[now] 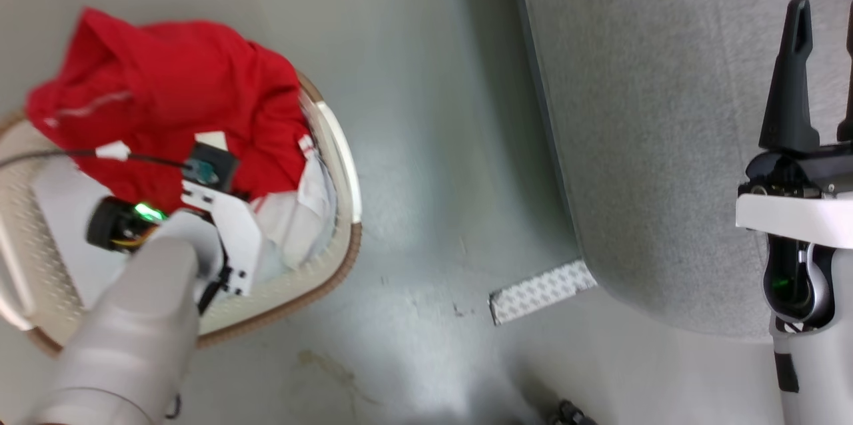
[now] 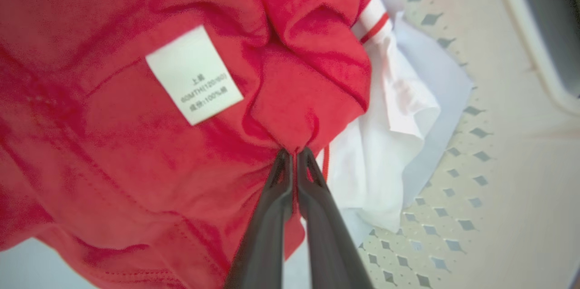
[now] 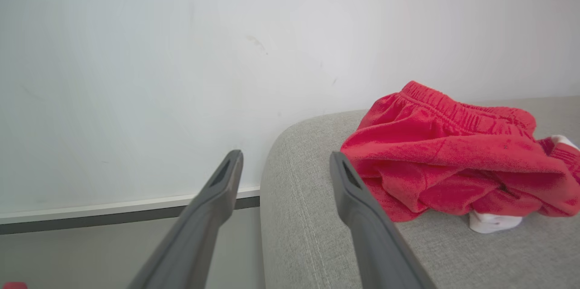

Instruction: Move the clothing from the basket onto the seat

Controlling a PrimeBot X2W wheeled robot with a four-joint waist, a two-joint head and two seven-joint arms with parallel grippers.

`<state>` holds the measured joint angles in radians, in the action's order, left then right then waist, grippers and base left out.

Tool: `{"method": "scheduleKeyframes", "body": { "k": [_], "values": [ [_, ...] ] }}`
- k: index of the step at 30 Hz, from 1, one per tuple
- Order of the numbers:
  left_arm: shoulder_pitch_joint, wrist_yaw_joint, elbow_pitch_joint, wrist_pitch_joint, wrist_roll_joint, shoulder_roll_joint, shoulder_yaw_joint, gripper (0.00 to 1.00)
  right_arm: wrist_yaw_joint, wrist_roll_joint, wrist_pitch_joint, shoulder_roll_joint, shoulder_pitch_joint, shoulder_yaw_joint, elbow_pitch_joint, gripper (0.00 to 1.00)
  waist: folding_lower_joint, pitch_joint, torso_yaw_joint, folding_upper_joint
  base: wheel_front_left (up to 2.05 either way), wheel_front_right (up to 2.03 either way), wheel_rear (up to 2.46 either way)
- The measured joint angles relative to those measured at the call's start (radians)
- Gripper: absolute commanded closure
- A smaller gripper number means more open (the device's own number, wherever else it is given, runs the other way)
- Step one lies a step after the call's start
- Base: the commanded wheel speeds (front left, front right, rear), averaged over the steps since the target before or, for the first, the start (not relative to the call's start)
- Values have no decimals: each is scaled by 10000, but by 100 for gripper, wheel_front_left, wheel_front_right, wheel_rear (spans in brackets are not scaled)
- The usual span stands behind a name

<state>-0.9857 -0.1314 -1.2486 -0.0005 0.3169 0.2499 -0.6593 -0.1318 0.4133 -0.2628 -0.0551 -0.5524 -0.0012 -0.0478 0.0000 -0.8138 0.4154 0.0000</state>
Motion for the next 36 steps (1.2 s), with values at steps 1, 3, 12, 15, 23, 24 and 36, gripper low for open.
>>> {"method": "scheduleKeyframes", "body": {
  "k": [1,3,12,15,23,24,36],
  "values": [
    [77,0,27,-144,88,-79,-31,100,0,-13,2,-29,51,-12,-36,0,0,172,-45,0,0,0,0],
    [240,0,111,-387,226,-209,-140,100,0,-54,2,-109,138,-44,-79,0,0,519,-143,0,0,0,0],
    [888,0,301,-1799,836,-669,-433,100,0,-134,2,-679,716,-148,-291,0,-1,2258,-728,0,0,0,0],
    [1100,0,395,-2180,917,-823,-504,100,0,-136,0,-828,948,-159,-418,0,-1,2874,-957,0,0,0,0],
    [1536,0,1306,-2606,1151,-1083,-499,100,0,-138,0,-1258,1702,-113,-755,0,-2,4510,-1697,0,0,0,0],
    [1536,0,1306,-2606,1151,-1083,-499,100,0,-138,0,-1258,1702,-113,-755,0,-2,4510,-1697,0,0,0,0],
    [2360,447,4759,-2635,700,-953,-77,100,0,-84,-17,-1547,2534,132,-1185,0,-3,6341,-2955,0,0,0,0]
  ]
}}
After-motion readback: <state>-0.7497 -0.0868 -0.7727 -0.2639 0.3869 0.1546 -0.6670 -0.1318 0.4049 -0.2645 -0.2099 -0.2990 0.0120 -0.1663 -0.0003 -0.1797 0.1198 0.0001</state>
